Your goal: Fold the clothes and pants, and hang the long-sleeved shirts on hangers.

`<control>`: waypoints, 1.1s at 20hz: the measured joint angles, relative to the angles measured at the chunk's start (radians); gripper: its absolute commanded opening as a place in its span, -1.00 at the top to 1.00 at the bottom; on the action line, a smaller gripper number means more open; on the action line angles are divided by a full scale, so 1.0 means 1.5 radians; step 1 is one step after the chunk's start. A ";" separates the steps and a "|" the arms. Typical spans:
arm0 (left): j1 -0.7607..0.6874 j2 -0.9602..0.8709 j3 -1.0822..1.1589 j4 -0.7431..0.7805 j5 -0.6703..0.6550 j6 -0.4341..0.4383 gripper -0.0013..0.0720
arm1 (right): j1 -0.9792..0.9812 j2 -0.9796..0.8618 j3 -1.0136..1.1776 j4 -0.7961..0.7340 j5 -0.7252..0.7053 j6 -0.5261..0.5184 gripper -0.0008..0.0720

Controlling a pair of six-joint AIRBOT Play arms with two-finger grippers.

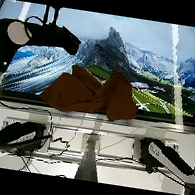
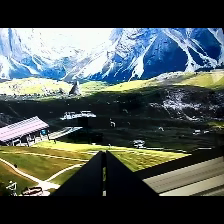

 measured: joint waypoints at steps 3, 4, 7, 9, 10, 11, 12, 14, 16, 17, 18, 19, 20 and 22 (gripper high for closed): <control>0.000 0.000 0.000 0.000 0.000 0.000 0.58 | 0.000 0.000 0.000 0.000 0.000 0.000 0.94; 0.000 0.000 0.000 0.000 0.000 0.000 0.58 | 0.000 0.000 0.000 0.000 0.000 0.000 0.94; 0.000 0.000 0.000 0.000 0.000 0.000 0.58 | 0.000 0.000 0.000 0.000 0.000 0.000 0.94; 0.000 0.000 0.000 0.000 0.000 0.000 0.58 | 0.000 0.000 0.000 0.000 0.000 0.000 0.94; 0.000 0.000 0.000 0.000 0.000 0.000 0.58 | 0.000 0.000 0.000 0.000 0.000 0.000 0.94; 0.000 0.000 0.000 0.000 0.000 0.000 0.58 | 0.000 0.000 0.000 0.000 0.000 0.000 0.94; 0.000 0.000 0.000 0.000 0.000 0.000 0.58 | 0.000 0.000 0.000 0.000 -0.002 0.000 0.94; 0.000 0.000 0.000 0.000 0.000 0.000 0.58 | 0.000 0.000 0.000 0.000 -0.018 -0.001 0.94; 0.000 0.000 0.000 0.000 0.000 0.000 0.58 | 0.000 0.000 0.000 0.000 -0.042 -0.001 0.94; 0.000 0.000 0.000 0.000 0.000 0.000 0.58 | 0.000 0.000 0.000 0.000 -0.055 -0.001 0.94; 0.000 0.000 0.000 0.000 0.000 0.000 0.58 | 0.000 0.000 0.000 0.000 -0.066 -0.001 0.94; 0.000 0.000 0.000 0.000 0.000 0.000 0.58 | 0.000 0.000 0.000 0.001 -0.079 -0.001 0.94; 0.000 0.000 0.000 0.000 0.000 0.000 0.58 | 0.000 0.000 0.000 0.003 -0.089 -0.001 0.94; 0.000 0.000 0.000 0.000 0.000 0.000 0.58 | 0.000 0.000 0.000 0.009 -0.113 -0.002 0.94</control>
